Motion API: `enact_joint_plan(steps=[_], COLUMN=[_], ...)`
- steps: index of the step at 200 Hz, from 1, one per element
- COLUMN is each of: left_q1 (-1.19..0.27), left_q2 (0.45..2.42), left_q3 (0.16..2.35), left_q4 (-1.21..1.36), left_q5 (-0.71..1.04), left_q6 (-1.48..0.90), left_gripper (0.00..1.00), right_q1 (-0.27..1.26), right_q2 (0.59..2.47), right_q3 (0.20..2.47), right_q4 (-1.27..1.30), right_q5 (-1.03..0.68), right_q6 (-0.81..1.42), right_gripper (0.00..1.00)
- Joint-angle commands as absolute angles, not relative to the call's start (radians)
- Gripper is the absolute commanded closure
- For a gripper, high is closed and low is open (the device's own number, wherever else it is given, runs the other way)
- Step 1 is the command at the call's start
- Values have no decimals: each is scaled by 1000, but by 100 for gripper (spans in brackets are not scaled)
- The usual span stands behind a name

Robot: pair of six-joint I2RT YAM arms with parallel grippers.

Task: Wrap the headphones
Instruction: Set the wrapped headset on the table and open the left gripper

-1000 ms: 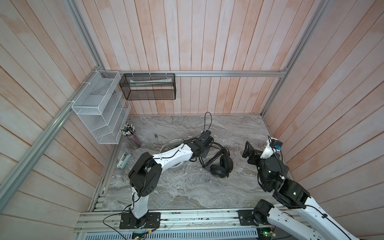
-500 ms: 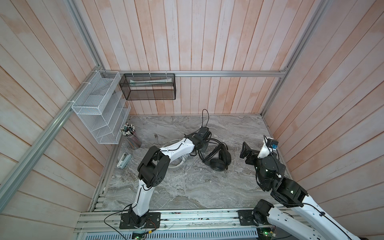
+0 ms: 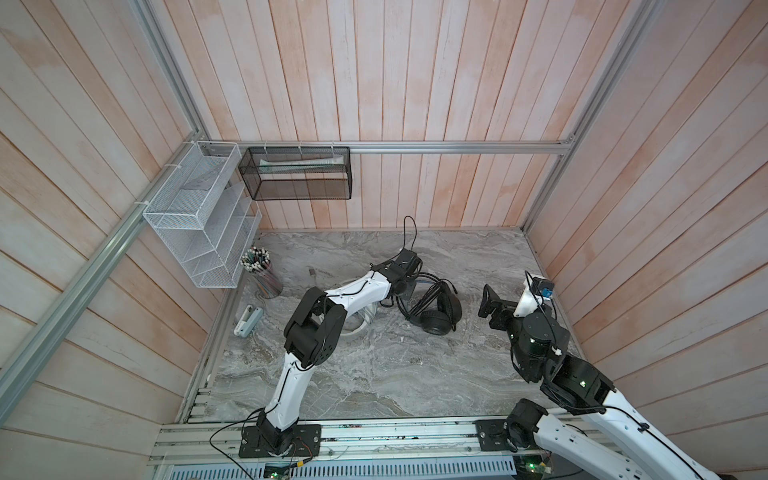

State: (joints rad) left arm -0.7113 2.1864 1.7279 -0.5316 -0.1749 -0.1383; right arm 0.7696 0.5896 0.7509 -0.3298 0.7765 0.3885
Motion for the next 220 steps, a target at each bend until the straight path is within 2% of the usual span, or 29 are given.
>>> enact_joint_plan(steps=[1,30,65,69,75,81,84,93,96,98,125,127,130,158,180,205,220], left_q1=[-703,-703,-703,-704,-703,-703,-703,-703,-703,-703,-710,-711,-714,-741,-752,-779,-802], left_q2=[2200,2201,2192,2190,2188,2184,2180,2174,2172,2170,2139,2136,2129,2050,1933,1730,1567], left_q3=[1762,1777,1805,1809,1816,1827,1833,1850,1856,1860,1925,1931,1938,2004,1974,1830,1643], left_q4=[-528,-534,-541,-541,-542,-546,-548,-557,-562,-563,-605,-609,-612,-603,-502,-305,-98], left_q5=[-181,-196,-206,-207,-207,-207,-207,-207,-207,-207,-230,-231,-233,-302,-353,-388,-412], left_q6=[-133,-133,-126,-125,-122,-120,-119,-117,-117,-117,-120,-119,-116,-83,-27,-3,47], left_gripper=[81,69,60,57,46,43,37,33,24,21,12,5,2,1,1,1,2], right_q1=[767,767,766,767,767,766,767,767,767,766,766,767,766,766,766,766,766], right_q2=[596,599,605,606,606,606,607,609,608,610,612,612,611,621,646,665,663], right_q3=[744,745,747,748,749,750,750,750,751,750,757,758,759,769,782,787,783], right_q4=[-325,-326,-328,-327,-329,-329,-330,-331,-331,-330,-338,-339,-340,-339,-345,-363,-365], right_q5=[764,760,755,755,755,755,755,755,756,756,762,762,763,765,760,772,789], right_q6=[374,374,373,373,373,373,374,372,372,372,377,378,378,379,384,412,426], right_gripper=[1,1,0,0,1,1,1,1,1,1,0,1,1,1,0,1,1])
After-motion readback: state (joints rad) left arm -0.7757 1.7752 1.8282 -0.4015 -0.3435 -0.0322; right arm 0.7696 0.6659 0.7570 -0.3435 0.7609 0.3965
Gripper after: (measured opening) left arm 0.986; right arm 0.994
